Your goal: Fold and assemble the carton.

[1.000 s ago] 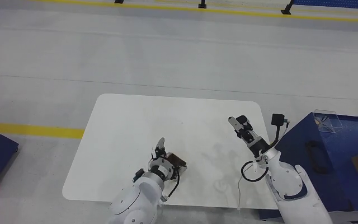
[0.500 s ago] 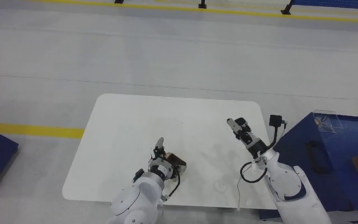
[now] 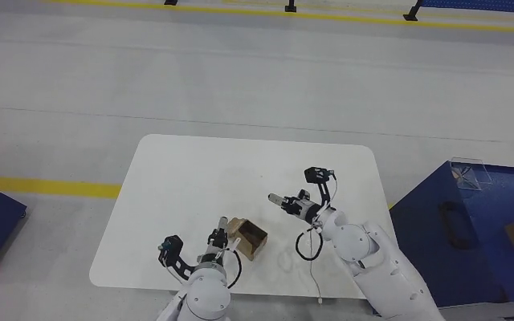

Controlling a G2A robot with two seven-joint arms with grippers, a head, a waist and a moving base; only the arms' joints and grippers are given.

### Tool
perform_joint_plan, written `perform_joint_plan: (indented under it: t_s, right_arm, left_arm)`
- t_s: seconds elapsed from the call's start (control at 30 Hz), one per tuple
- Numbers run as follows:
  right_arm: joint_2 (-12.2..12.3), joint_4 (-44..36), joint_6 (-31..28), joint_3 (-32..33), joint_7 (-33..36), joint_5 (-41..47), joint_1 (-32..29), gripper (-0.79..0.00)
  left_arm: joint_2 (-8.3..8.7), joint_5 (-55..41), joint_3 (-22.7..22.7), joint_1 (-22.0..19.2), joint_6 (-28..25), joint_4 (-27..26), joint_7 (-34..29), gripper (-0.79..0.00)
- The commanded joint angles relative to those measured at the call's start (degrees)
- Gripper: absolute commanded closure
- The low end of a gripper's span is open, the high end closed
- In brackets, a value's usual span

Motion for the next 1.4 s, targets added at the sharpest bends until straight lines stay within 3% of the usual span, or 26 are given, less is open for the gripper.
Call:
perform_joint_plan:
  t_s: [0.0, 0.2, 0.43, 0.6, 0.87, 0.97, 1.13, 1.37]
  right_arm:
    - [-0.1, 1.4, 0.4, -1.1, 2.1, -1.9, 0.9, -0.785]
    - [-1.1, 3.9, 2.4, -5.3, 7.9, -4.5, 3.5, -0.785]
    - [-3.1, 8.1, 6.0, -12.2, 10.9, -8.4, 6.9, -0.785]
    - [-4.8, 11.2, 6.8, -15.8, 11.0, -9.5, 9.1, -0.785]
    - [-6.4, 14.7, 8.1, -16.3, 8.0, -8.4, 11.2, -0.785]
    - [-6.6, 14.4, 7.1, -14.7, 6.4, -6.7, 11.1, -0.785]
    - [-5.2, 11.0, -1.5, -7.8, 6.2, -0.3, 8.0, -0.785]
    - [-1.5, 7.3, -9.6, 1.2, 19.6, -4.8, 2.7, -0.785]
  left_arm:
    - [0.13, 1.5, 0.8, -0.2, 1.9, 2.0, -2.0, -0.785]
    - [0.57, 4.4, 2.1, -0.9, 1.9, 6.1, -8.8, -0.785]
    - [0.23, 7.3, 3.8, -3.5, 1.9, 10.9, -12.5, -0.785]
    - [-0.63, 7.3, 4.4, -5.5, 1.9, 13.4, -13.2, -0.785]
    - [-2.1, 7.5, 5.3, -7.5, 1.9, 18.5, -12.8, -0.785]
    - [-2.58, 7.7, 5.5, -8.0, 1.9, 19.0, -12.5, -0.785]
    - [-3.43, 6.0, 3.4, -7.2, 0.9, 15.2, -10.7, -0.785]
    - [-4.49, 0.8, -2.0, -3.5, -8.5, 8.9, -6.3, -0.785]
